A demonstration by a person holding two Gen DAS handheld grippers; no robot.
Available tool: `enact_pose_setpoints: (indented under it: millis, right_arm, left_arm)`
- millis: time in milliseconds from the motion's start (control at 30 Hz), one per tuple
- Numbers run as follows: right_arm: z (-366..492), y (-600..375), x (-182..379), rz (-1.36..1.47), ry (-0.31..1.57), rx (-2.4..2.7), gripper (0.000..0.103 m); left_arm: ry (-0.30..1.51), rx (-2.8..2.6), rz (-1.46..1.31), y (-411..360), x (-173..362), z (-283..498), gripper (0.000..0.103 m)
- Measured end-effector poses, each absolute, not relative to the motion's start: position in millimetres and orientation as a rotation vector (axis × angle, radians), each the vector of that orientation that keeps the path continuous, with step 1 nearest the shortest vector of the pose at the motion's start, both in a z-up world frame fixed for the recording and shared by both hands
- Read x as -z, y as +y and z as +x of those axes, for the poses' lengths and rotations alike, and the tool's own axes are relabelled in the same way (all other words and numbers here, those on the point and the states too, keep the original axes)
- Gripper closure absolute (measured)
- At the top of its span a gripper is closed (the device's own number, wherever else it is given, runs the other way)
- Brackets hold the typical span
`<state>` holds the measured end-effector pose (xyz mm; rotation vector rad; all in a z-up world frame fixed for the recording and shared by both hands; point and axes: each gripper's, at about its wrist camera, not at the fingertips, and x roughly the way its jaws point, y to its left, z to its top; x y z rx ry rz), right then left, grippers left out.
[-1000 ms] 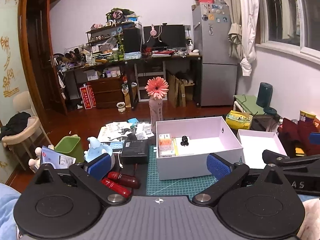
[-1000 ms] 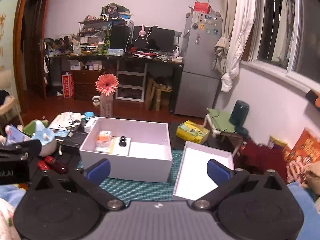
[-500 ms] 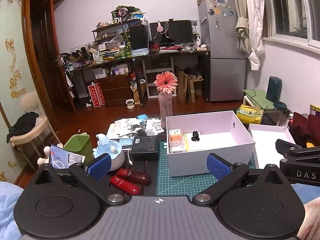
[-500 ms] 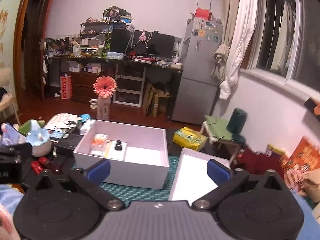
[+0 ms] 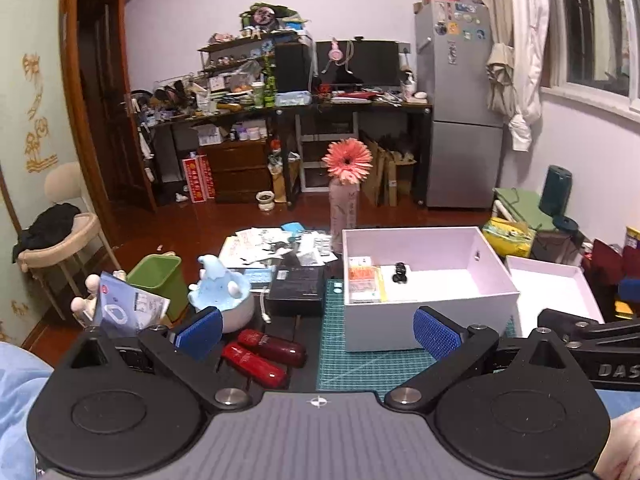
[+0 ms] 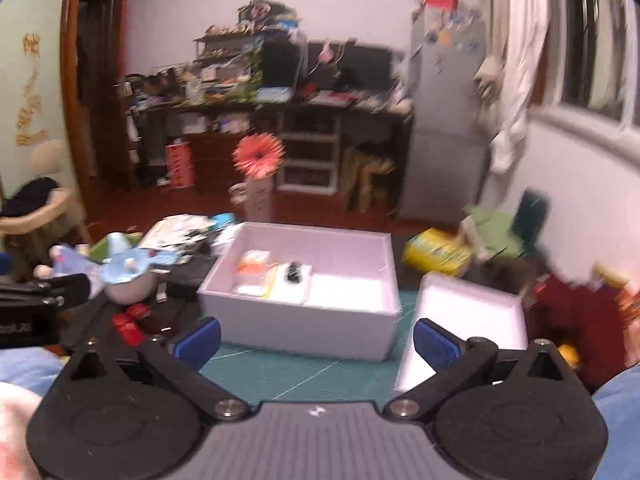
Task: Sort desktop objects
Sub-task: 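Swing the right tool toward the two red bottles beside the ceramic figure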
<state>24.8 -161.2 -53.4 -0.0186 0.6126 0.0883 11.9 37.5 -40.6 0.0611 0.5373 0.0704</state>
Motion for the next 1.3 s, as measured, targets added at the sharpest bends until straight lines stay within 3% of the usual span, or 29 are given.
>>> enact_pose_setpoints:
  millis: [767,967,1300]
  right_arm:
    - [39.9,-139.3,68.3,-0.026,0.539,-0.228,0.000]
    - [25.1,-130.0,72.6,-0.057,0.388,-0.302,0.000]
    - [44.3,-122.8,78.1,-0.015,0.518,-0.409,0.000]
  left_arm:
    - [0.482,-0.090,0.082,76.5,61.6,-1.0,0.000]
    - [0.469,-0.040,0.088,83.2,68.1,-3.5,0.000]
    - [0.475,-0.008,0.104,95.5,82.7,0.1,0.000]
